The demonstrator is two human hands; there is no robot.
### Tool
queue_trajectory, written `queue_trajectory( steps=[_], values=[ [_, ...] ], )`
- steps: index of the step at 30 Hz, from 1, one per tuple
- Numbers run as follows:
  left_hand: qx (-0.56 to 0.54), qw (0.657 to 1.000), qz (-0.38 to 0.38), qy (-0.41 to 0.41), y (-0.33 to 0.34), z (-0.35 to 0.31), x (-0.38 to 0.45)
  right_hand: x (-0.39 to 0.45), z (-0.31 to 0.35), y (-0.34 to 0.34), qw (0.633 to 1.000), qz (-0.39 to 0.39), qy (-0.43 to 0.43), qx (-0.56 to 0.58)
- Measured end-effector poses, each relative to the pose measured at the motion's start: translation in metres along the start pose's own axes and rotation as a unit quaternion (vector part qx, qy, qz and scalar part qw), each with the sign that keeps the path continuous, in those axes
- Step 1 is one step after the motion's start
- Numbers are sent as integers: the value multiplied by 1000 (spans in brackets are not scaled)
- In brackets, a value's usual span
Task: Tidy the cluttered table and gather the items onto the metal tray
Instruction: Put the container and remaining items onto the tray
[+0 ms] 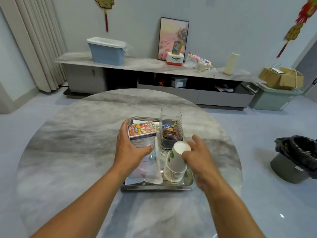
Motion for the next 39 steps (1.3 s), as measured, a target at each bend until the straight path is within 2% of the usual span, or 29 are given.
queue_trajectory(
  steps=[5, 13, 18, 22, 26, 29, 33, 36, 39],
  values=[
    [18, 1000, 14, 10, 5, 1, -14, -17, -43, 18, 1000, -11, -24, -14],
    [26, 999, 31, 4, 7, 7, -18, -7, -69, 36, 992, 2, -51, -112],
    [32, 998, 48, 5, 12, 6, -20, 6, -56, 20, 993, -59, -58, -88],
    [33, 996, 80, 2, 30, 4, -24, 24, -15, -11, 990, -86, -106, -45],
    [60, 988, 140, 8, 68, -2, -44, 49, 38, -38, 986, -33, -150, -71],
    [101, 985, 137, 15, 92, -1, -60, 62, 58, -47, 983, 26, -158, -94],
    [149, 982, 116, 20, 104, 7, -68, 62, 59, -49, 977, 94, -157, -107],
    [167, 980, 105, 28, 102, 10, -68, 61, 50, -55, 978, 113, -140, -110],
    [197, 972, 126, 31, 99, 10, -69, 63, 41, -60, 974, 123, -116, -153]
  ],
)
Point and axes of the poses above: each hand's wrist, its own x-axis towards the middle knuckle, its own y-axis out of the palm, z = x × y, the point moved 8 cm from there along x, towards the middle knuckle, and after that the axes turned 14 degrees about -y, right-handed, at the moved point
